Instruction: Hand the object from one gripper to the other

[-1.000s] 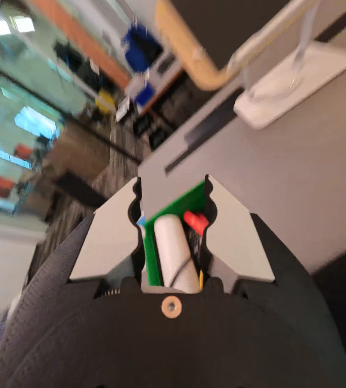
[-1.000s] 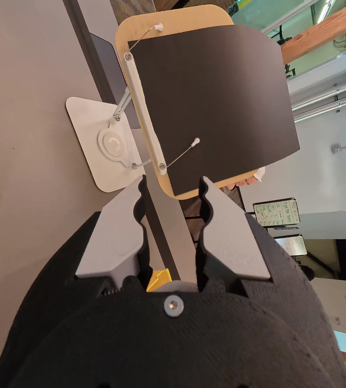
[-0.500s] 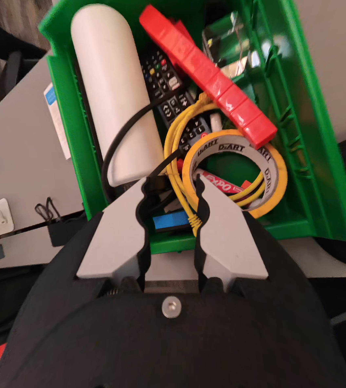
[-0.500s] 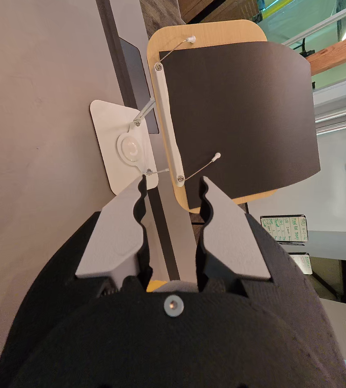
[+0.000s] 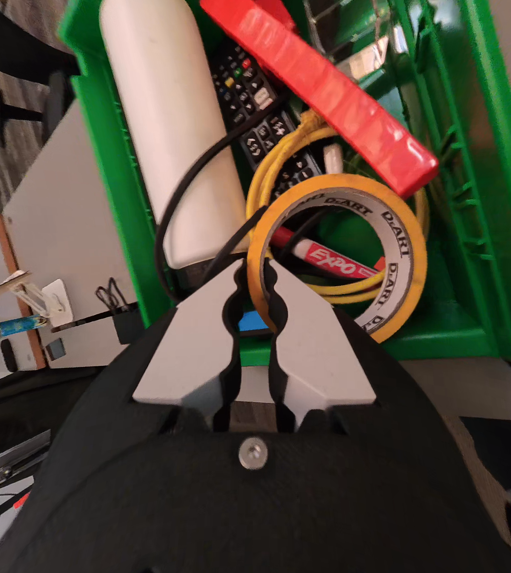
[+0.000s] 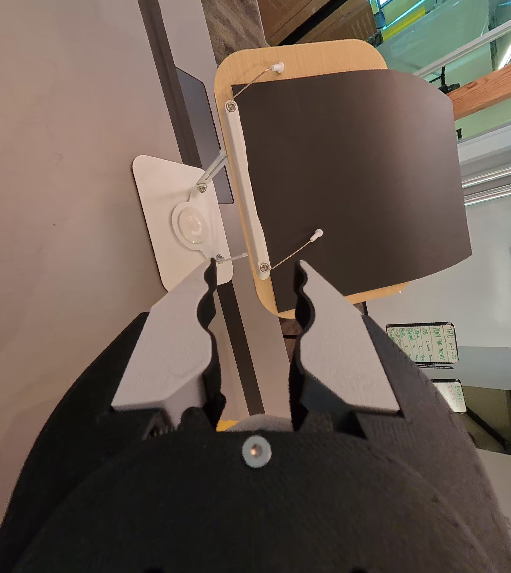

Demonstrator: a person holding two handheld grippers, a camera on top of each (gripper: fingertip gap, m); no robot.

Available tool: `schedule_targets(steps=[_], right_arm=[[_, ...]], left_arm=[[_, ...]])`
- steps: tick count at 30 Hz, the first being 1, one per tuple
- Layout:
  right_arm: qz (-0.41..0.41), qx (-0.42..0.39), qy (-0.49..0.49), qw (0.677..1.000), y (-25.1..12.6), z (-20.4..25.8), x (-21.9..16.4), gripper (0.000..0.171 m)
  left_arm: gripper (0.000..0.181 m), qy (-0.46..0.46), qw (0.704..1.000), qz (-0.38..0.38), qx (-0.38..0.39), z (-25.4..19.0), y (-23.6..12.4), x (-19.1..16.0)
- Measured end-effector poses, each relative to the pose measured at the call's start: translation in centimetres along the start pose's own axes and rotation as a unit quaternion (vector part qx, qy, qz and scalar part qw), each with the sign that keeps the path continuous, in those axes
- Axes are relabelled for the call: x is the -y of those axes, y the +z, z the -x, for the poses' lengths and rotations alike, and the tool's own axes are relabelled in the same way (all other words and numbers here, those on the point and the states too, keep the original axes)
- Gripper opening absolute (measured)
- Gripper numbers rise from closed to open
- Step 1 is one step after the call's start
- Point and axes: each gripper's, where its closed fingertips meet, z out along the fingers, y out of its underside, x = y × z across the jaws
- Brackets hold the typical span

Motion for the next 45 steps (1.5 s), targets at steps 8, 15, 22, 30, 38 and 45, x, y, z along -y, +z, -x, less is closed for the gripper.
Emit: schedule_targets(steps=[8, 15, 22, 30, 38, 45], right_arm=[[-0.033, -0.006, 0.003, 0.999, 0.0, -0.3, 1.1, 0.048], [-0.143, -0.074, -0.05, 0.986, -1.1, -1.4, 5.2, 0.062], [-0.243, -0.18, -0.09, 0.949, -3.2, -2.7, 9.3, 0.064], [-0.249, -0.336, -0.12, 0.9, -4.1, -6.4, 8.0, 0.062], [-0.26, -0.373, -0.182, 0.872, -3.6, -5.5, 8.1, 0.039], [-0.261, -0.317, -0.171, 0.896, -2.0, -3.9, 8.4, 0.009]], left_arm=[[0.008, -0.036, 0.989, -0.103, 0.1, 4.8, -4.8, 2.8], [0.008, -0.061, 0.943, -0.326, 0.041, 5.2, -13.4, 13.5], [0.008, -0.035, 0.845, -0.496, -0.197, -1.1, -20.3, 31.2], [0.008, -0.014, 0.707, -0.512, -0.488, -11.8, -22.1, 44.7], [0.008, -0.029, 0.617, -0.47, -0.63, -17.9, -18.6, 45.7], [0.008, -0.017, 0.592, -0.441, -0.674, -19.7, -17.4, 45.2]])
